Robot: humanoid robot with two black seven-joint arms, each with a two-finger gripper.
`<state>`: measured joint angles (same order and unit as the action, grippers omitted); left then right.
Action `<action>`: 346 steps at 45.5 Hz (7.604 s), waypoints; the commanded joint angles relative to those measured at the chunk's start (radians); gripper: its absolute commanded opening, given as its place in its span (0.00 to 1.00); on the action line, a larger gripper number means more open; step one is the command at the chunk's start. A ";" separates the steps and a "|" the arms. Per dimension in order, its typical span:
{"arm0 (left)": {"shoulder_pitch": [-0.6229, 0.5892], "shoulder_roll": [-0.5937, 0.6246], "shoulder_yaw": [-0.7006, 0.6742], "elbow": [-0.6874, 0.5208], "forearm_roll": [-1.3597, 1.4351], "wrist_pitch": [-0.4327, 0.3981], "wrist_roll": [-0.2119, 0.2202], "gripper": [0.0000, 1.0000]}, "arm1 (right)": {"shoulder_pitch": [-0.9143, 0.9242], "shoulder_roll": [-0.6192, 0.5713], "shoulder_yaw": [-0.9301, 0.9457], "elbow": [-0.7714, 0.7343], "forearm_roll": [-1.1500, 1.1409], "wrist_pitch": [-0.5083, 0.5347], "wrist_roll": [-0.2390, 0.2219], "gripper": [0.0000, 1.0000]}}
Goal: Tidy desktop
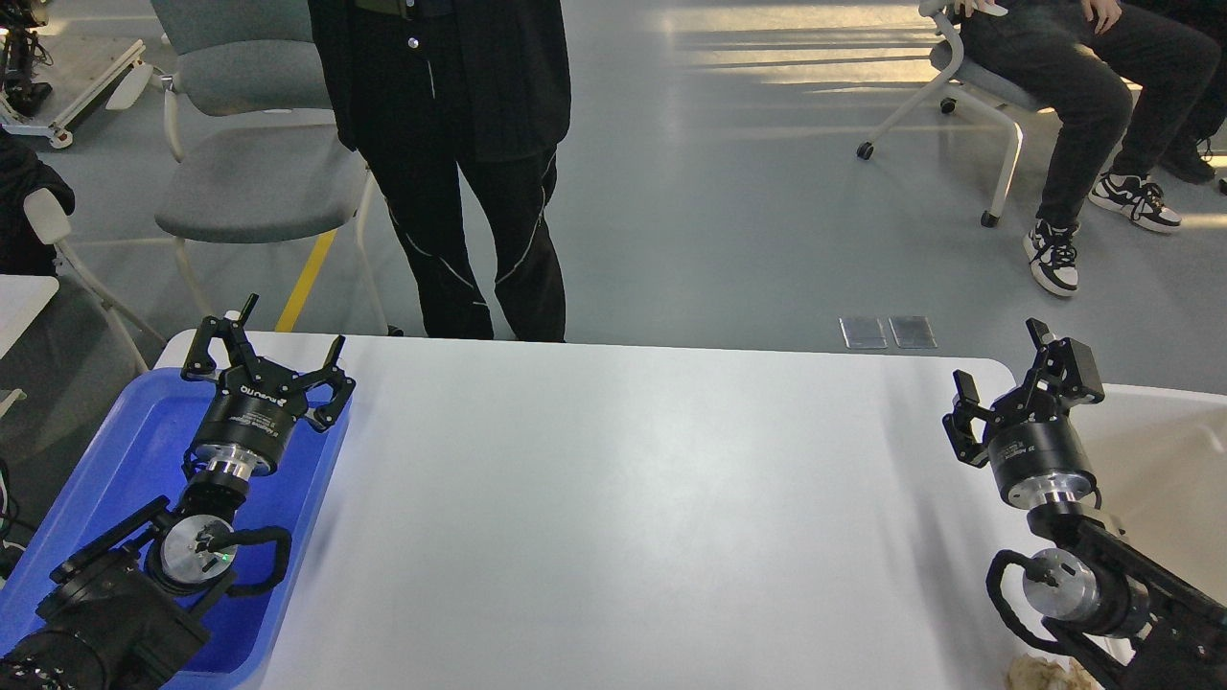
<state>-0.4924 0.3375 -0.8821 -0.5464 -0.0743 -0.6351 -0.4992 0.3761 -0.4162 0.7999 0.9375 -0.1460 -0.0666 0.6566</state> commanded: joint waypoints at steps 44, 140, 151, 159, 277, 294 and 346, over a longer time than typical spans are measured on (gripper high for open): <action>-0.002 0.000 0.000 0.000 0.001 0.003 0.001 1.00 | -0.019 -0.174 -0.034 0.267 -0.017 -0.016 -0.123 1.00; -0.002 0.000 0.002 -0.001 0.002 -0.006 0.001 1.00 | 0.118 -0.740 -0.468 0.478 -1.210 0.156 -0.419 1.00; -0.002 0.000 0.002 -0.001 0.002 -0.006 0.001 1.00 | 0.118 -0.783 -0.591 0.485 -1.402 0.152 -0.385 0.99; -0.002 0.000 0.002 -0.001 0.002 -0.006 0.001 1.00 | 0.104 -0.771 -0.651 0.478 -1.454 0.146 -0.384 0.99; -0.002 0.000 0.002 -0.001 0.004 -0.006 0.001 1.00 | 0.426 -0.983 -0.792 0.607 -1.423 0.204 -0.318 0.00; -0.002 0.000 0.002 -0.001 0.002 -0.006 0.001 1.00 | 0.721 -1.058 -0.791 0.610 -1.330 0.381 -0.298 0.00; -0.002 0.000 0.002 -0.001 0.002 -0.006 0.001 1.00 | 0.753 -1.032 -0.806 0.590 -1.322 0.435 -0.319 0.00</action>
<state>-0.4938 0.3375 -0.8809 -0.5472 -0.0721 -0.6399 -0.4985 1.1267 -1.4518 -0.0042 1.5275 -1.4691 0.3682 0.3390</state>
